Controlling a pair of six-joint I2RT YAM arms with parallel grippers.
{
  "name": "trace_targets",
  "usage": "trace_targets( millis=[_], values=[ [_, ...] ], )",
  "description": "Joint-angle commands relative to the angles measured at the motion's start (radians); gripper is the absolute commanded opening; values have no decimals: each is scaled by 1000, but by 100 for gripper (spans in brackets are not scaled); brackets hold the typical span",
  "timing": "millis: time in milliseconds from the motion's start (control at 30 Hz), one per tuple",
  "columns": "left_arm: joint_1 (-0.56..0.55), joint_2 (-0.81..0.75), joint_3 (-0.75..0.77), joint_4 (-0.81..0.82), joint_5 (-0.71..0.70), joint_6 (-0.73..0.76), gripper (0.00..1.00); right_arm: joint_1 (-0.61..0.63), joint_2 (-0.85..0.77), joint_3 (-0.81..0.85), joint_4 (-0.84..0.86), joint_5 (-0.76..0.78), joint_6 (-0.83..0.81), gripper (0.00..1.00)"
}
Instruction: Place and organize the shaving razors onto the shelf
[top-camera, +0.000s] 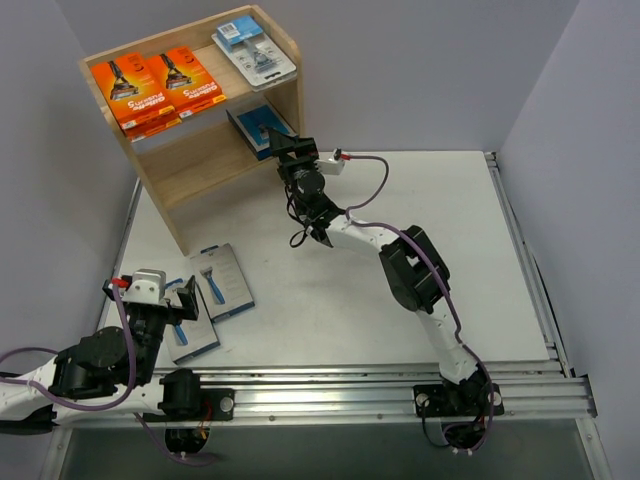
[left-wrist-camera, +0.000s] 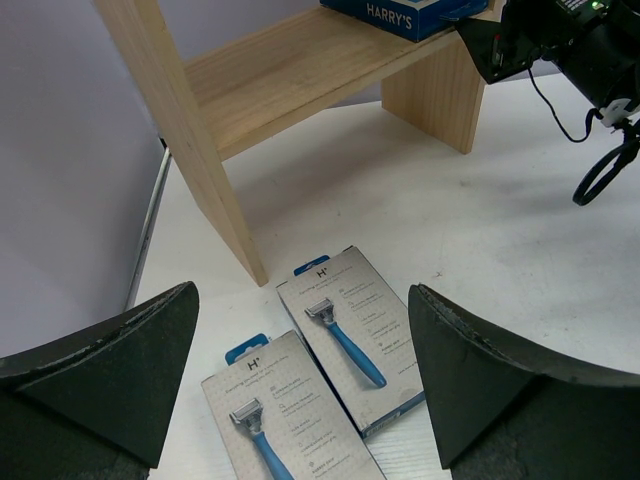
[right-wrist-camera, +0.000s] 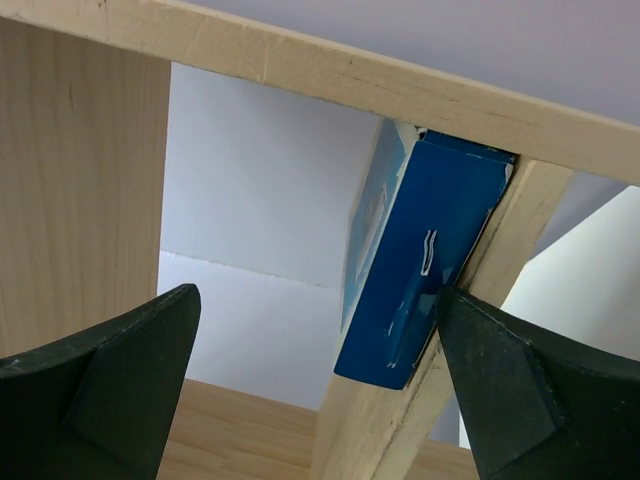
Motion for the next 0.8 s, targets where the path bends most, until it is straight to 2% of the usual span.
trace_targets(
  millis=[0,300,700,767],
  values=[
    [3,10,27,-3,5,-6,94,-7,-53,-18,-28,25,-41,100],
    [3,7,28,-9,-3,-12,94,-9,-139,-133,-3,20,-28,100],
    [5,1,28,-4,-1,-8,94,-11,-401,-472,80,-27,-133,100],
    [7,-8,28,-4,0,-6,94,-12,-433,-512,89,-74,-163,100]
  ],
)
